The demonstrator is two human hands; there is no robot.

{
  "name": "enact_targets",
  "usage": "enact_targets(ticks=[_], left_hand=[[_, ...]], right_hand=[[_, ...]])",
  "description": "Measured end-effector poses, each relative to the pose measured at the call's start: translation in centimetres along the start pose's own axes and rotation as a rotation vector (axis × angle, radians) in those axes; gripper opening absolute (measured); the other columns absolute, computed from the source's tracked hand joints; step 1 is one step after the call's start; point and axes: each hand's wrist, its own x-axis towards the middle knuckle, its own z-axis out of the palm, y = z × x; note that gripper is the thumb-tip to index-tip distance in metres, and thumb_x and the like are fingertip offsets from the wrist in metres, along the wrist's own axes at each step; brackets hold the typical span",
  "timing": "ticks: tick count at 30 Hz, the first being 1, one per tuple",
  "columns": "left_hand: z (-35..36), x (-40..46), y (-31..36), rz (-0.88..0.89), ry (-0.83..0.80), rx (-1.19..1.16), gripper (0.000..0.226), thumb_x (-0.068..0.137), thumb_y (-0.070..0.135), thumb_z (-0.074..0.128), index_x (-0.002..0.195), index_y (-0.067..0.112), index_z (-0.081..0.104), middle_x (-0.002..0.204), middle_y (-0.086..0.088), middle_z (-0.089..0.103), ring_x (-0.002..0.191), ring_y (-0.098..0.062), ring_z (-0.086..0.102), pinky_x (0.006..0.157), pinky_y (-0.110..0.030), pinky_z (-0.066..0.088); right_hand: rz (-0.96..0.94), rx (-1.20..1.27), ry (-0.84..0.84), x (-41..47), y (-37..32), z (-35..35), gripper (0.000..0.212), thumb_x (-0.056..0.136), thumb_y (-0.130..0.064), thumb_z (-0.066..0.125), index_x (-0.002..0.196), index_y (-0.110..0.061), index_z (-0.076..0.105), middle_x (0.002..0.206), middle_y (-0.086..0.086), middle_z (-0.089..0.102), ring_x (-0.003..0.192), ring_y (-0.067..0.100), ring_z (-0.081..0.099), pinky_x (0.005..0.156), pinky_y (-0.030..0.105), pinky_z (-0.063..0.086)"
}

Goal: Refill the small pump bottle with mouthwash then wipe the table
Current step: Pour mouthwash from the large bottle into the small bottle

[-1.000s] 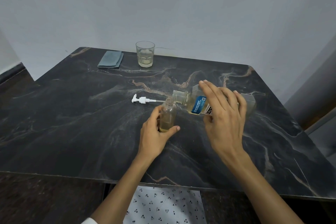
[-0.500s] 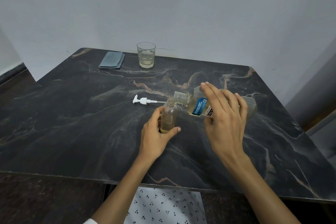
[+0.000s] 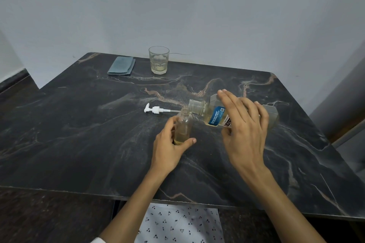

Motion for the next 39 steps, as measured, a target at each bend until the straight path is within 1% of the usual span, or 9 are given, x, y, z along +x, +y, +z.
enact_targets(ticks=[2,4,9,12,14,18,23,29,39], left_hand=[[0.01,0.01,0.0,0.0,-0.001,-0.002,0.064,0.068,0.025,0.083,0.12,0.037,0.048,0.109,0.021,0.062,0.104,-0.005,0.063,0.091,-0.038,0.054],[0.0,0.01,-0.01,0.001,-0.002,0.001,0.064,0.068,0.026,0.083,0.119,0.041,0.047,0.108,0.023,0.062,0.103,-0.004,0.063,0.091,-0.037,0.054],[-0.01,0.03,-0.22,-0.005,0.001,0.001,0.063,0.067,0.027,0.083,0.117,0.04,0.048,0.104,0.027,0.061,0.1,0.002,0.063,0.089,-0.034,0.055],[-0.05,0.06,-0.24,0.0,0.003,0.011,0.062,0.067,0.027,0.084,0.111,0.051,0.048,0.101,0.029,0.062,0.1,0.002,0.063,0.089,-0.034,0.055],[-0.07,0.07,-0.24,0.004,0.006,0.014,0.062,0.067,0.028,0.084,0.11,0.054,0.047,0.101,0.029,0.063,0.099,0.001,0.063,0.089,-0.034,0.055],[-0.03,0.06,-0.27,0.008,0.005,0.011,0.063,0.067,0.027,0.084,0.111,0.053,0.046,0.103,0.026,0.063,0.101,-0.001,0.064,0.089,-0.036,0.055],[-0.03,0.06,-0.21,0.013,0.004,0.015,0.062,0.067,0.027,0.084,0.111,0.051,0.047,0.102,0.027,0.063,0.099,0.0,0.064,0.088,-0.034,0.055],[-0.07,0.08,-0.23,0.016,0.003,0.02,0.062,0.067,0.026,0.084,0.109,0.053,0.047,0.101,0.031,0.062,0.099,0.003,0.063,0.088,-0.03,0.055],[-0.13,0.0,0.02,0.024,0.002,0.023,0.062,0.067,0.027,0.083,0.107,0.057,0.046,0.101,0.032,0.061,0.101,0.003,0.062,0.088,-0.03,0.055]], right_hand=[[0.0,0.002,0.003,-0.01,-0.01,0.02,0.094,0.053,0.019,0.075,0.136,-0.016,0.048,0.132,0.0,0.056,0.115,0.018,0.042,0.104,0.035,0.022],[0.0,0.005,0.005,0.0,-0.03,0.04,0.094,0.052,0.019,0.075,0.135,-0.015,0.048,0.131,0.001,0.057,0.115,0.018,0.041,0.104,0.035,0.022],[0.001,0.007,0.005,0.0,0.01,0.02,0.093,0.053,0.019,0.075,0.136,-0.015,0.049,0.131,0.001,0.057,0.115,0.018,0.041,0.104,0.035,0.022],[0.002,0.01,0.007,-0.02,0.04,0.01,0.093,0.052,0.019,0.075,0.135,-0.014,0.049,0.131,0.002,0.057,0.115,0.019,0.041,0.104,0.035,0.022],[0.002,0.01,0.01,0.0,0.04,0.03,0.093,0.053,0.019,0.075,0.135,-0.014,0.049,0.131,0.002,0.057,0.114,0.018,0.041,0.104,0.035,0.022],[0.001,0.011,0.009,0.01,0.02,0.07,0.092,0.053,0.02,0.074,0.135,-0.015,0.049,0.131,0.001,0.057,0.114,0.018,0.041,0.104,0.035,0.022],[0.004,0.01,0.009,0.0,-0.03,0.02,0.091,0.054,0.019,0.073,0.136,-0.015,0.049,0.131,0.001,0.057,0.114,0.018,0.041,0.104,0.035,0.022],[0.006,0.009,0.009,0.0,-0.1,-0.05,0.091,0.054,0.02,0.072,0.136,-0.015,0.05,0.131,0.0,0.057,0.114,0.018,0.041,0.104,0.035,0.022],[0.01,0.01,0.003,-0.02,-0.11,-0.06,0.09,0.054,0.019,0.073,0.135,-0.014,0.05,0.131,0.002,0.057,0.114,0.019,0.041,0.103,0.036,0.023]])
